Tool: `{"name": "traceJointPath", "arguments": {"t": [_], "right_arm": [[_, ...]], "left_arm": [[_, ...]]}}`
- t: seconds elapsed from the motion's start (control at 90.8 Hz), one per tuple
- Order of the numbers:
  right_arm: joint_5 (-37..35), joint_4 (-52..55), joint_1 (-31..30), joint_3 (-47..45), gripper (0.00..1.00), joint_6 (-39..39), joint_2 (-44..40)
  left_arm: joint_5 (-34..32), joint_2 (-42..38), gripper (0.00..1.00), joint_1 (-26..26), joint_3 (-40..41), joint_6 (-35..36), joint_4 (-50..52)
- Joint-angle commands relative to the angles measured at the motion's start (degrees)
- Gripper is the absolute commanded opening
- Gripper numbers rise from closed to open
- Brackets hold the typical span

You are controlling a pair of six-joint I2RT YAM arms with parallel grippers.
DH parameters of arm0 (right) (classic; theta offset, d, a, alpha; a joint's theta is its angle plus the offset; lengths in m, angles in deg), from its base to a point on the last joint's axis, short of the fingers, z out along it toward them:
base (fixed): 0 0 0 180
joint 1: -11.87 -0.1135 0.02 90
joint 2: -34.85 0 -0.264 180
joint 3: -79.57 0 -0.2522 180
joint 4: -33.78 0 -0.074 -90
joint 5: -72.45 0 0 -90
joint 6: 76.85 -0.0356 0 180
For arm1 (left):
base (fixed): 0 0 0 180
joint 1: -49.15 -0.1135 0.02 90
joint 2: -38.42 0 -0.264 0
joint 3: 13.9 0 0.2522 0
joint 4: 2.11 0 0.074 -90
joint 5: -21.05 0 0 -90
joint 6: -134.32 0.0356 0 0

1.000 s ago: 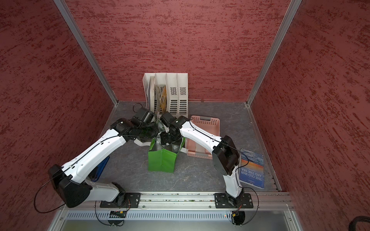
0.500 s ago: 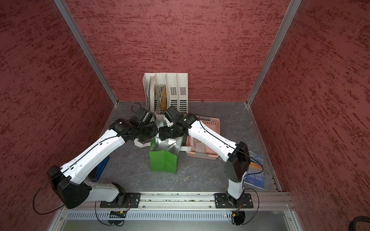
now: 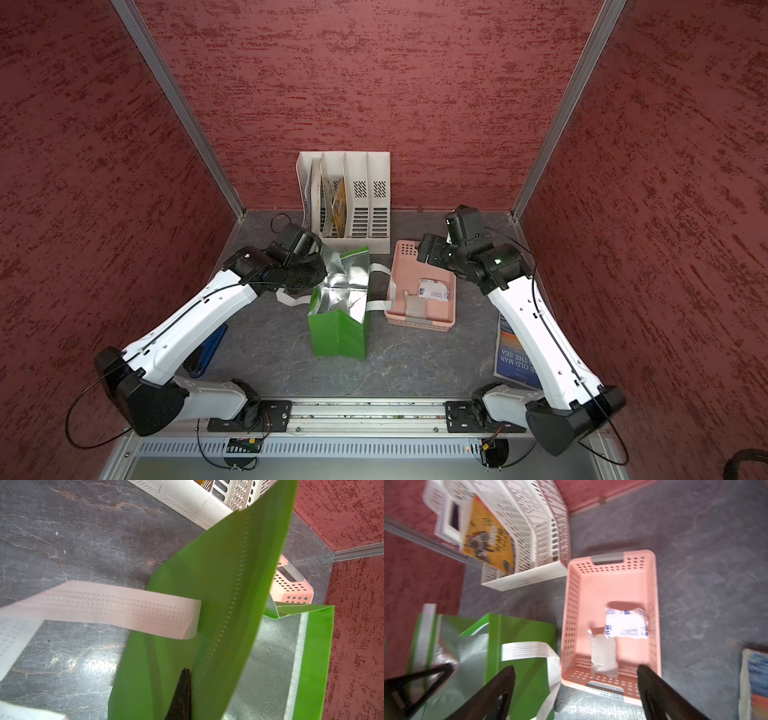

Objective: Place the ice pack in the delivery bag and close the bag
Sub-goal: Pick up the ice pack from the bin.

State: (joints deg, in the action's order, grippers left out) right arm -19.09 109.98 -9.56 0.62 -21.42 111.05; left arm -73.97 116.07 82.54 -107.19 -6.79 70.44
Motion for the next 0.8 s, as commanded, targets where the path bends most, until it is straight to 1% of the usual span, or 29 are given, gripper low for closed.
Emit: {"name": "traceJointPath", "arguments": {"t": [0.0,0.077,0.165,0.264,0.342,0.397,0.518,0.606,0.793], "right_arm": [[0.9,12.1,2.0,-0.4,0.99,-11.8,9.2],[4.5,12.0,1.9,-0.5,0.98,-20.3,12.5],[7.2,7.0,2.0,-2.7,0.99,-31.7,14.2],[5.9,0.0,2.0,-6.5,0.99,-44.7,15.3],[3.6,-3.2,2.0,-8.5,0.99,-51.4,16.9],[1.8,-2.0,1.9,-7.9,0.99,-55.5,19.4],[0.0,1.3,2.0,-4.6,0.99,-61.1,25.5],[-1.6,-1.0,2.0,-4.5,0.99,-64.3,28.3],[-6.2,-3.0,2.5,-0.9,0.99,-65.0,33.6]], "left_arm": [[-0.2,-1.4,0.02,-0.3,0.3,0.9,1.6],[-0.4,-1.7,0.02,-0.3,0.6,0.6,1.6],[-0.6,-1.8,0.02,-0.2,0.9,0.3,1.6],[-1.3,-1.8,0.02,0.0,1.0,-0.2,1.7],[-1.7,-2.0,0.02,0.1,1.1,-0.4,1.5],[-1.8,-1.8,0.02,0.1,0.8,-0.2,1.4],[-2.2,-1.9,0.02,0.2,0.4,0.0,2.0],[-2.2,-2.2,0.02,0.2,0.7,-0.1,1.9],[-1.7,-2.1,0.02,0.2,0.9,0.2,2.2]]}}
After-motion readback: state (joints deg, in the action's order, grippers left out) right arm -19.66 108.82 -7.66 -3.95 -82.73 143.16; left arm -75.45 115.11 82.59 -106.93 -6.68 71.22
